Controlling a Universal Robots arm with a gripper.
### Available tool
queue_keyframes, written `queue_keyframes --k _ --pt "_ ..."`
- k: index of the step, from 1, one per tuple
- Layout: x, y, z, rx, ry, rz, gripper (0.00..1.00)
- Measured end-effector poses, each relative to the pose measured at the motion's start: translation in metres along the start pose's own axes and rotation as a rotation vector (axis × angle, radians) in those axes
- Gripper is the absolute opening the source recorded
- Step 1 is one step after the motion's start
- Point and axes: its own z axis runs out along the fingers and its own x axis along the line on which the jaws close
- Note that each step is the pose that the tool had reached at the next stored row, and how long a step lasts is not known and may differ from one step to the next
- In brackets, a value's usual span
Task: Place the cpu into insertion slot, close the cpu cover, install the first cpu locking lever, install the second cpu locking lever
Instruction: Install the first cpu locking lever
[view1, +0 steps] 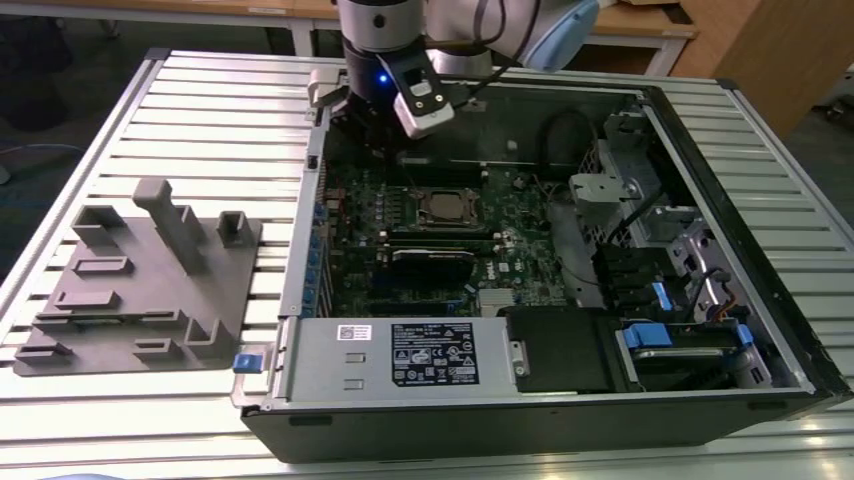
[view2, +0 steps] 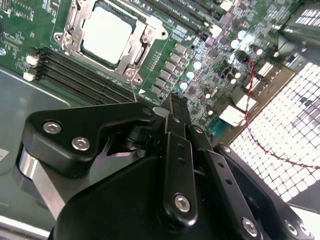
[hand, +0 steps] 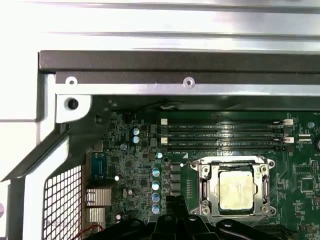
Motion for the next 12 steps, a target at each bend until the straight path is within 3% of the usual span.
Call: queue_keyframes --k 8,12 --pt "0.0069 0.0043 0.0058 -0.0084 -0.0002 0.01 0.11" --pt "0.0079 0.0057 0.0072 -0.0417 0.0004 0.012 0.11"
